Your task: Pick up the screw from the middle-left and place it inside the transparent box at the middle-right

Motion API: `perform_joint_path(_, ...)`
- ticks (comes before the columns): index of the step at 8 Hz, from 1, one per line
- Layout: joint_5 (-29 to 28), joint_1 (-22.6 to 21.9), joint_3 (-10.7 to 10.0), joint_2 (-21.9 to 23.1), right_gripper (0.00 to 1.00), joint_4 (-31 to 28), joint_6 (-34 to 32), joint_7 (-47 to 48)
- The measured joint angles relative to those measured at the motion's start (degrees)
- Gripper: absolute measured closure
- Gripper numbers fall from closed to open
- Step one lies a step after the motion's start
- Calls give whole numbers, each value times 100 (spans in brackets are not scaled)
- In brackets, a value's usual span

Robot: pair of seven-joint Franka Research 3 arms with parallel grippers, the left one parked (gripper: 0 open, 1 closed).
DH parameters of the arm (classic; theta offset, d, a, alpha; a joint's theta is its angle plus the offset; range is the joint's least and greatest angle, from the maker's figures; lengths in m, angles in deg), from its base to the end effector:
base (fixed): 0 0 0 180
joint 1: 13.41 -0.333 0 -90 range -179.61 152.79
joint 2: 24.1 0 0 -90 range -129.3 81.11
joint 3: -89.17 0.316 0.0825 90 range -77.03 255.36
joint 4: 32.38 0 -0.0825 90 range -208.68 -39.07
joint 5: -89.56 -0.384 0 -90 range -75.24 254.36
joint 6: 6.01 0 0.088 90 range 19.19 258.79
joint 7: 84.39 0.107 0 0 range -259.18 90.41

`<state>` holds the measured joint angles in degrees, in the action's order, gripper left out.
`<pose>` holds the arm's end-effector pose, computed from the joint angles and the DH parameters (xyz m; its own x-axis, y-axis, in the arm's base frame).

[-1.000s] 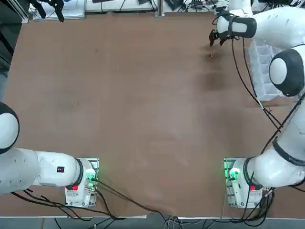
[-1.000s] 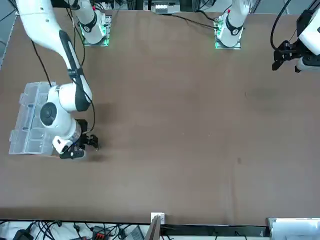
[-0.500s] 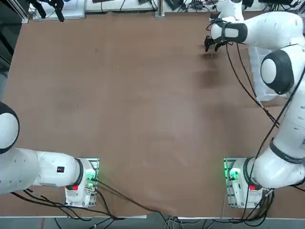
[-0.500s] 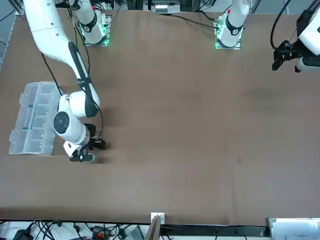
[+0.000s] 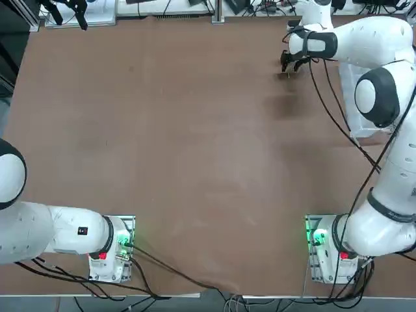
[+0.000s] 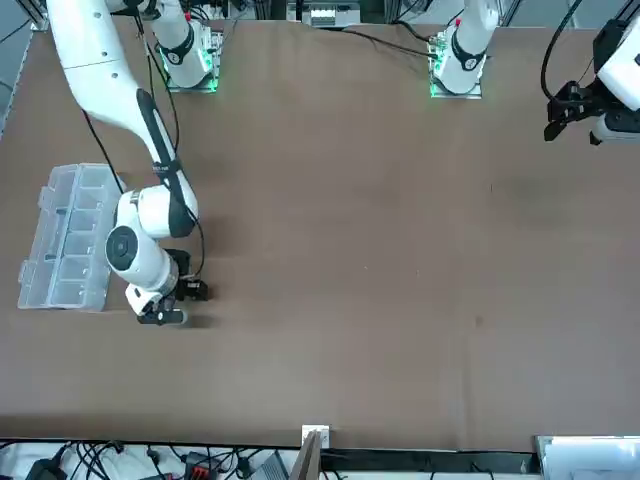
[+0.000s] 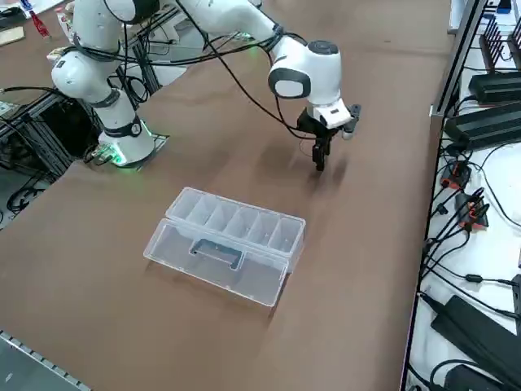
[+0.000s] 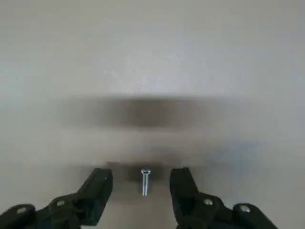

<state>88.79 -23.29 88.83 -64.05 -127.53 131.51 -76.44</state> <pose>0.6785 0.1146 0.2053 0.9990 0.0192 0.0410 0.0197 -0.9997 -0.0115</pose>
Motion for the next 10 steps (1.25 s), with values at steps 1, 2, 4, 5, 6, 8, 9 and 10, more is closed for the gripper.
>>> perform_joint_path(1, 0, 0, -1, -29, 27, 0, 8, 0)
perform_joint_path(2, 0, 0, -1, -60, 29, 0, 46, 1)
perform_joint_path(4, 1, 0, -1, -113, 37, 0, 109, 1)
perform_joint_path(5, 1, 0, -1, -116, 39, 0, 110, 1)
perform_joint_path(6, 1, 0, -1, -120, 41, 0, 110, 1)
perform_joint_path(8, 3, 1, -3, -130, 48, 0, 110, 1)
perform_joint_path(9, 8, 1, -8, -128, 52, 2, 111, 1)
perform_joint_path(10, 15, 1, -13, -125, 54, 4, 111, 2)
